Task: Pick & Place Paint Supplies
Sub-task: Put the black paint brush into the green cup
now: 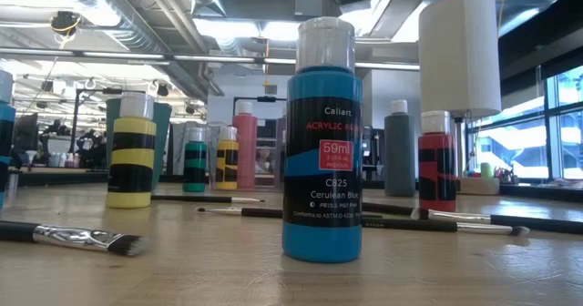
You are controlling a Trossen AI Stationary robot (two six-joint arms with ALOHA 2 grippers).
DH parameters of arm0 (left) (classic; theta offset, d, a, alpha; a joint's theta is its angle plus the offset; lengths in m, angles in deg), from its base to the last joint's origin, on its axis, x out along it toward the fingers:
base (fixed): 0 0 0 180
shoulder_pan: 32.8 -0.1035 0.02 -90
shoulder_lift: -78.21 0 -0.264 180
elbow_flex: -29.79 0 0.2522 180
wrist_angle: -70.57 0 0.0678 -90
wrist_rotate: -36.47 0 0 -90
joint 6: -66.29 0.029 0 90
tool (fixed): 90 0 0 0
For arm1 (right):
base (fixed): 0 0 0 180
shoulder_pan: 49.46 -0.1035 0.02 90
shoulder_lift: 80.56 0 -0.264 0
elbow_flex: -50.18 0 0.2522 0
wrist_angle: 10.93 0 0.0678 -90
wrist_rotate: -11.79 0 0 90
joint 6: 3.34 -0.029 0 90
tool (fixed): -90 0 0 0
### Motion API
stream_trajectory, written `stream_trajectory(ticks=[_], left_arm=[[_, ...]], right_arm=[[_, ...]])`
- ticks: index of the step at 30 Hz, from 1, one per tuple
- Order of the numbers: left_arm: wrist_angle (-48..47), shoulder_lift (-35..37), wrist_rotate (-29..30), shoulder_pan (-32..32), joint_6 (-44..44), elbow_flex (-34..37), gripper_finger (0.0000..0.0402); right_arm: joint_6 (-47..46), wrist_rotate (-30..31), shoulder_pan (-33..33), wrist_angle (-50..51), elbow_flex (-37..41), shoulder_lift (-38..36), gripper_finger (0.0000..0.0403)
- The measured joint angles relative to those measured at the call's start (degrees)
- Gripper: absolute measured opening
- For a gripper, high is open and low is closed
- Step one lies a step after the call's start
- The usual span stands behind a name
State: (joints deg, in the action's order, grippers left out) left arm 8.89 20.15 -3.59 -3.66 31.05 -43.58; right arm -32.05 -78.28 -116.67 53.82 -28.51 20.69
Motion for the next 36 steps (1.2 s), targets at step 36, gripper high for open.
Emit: stream_trajectory(ticks=[36], left_arm=[[0.0, -1.5, 0.0, 0.0, -0.9, 0.0, 0.0306]], right_arm=[[0.7, 1.3, -0.1, -2.8, 0.9, 3.4, 0.0236]])
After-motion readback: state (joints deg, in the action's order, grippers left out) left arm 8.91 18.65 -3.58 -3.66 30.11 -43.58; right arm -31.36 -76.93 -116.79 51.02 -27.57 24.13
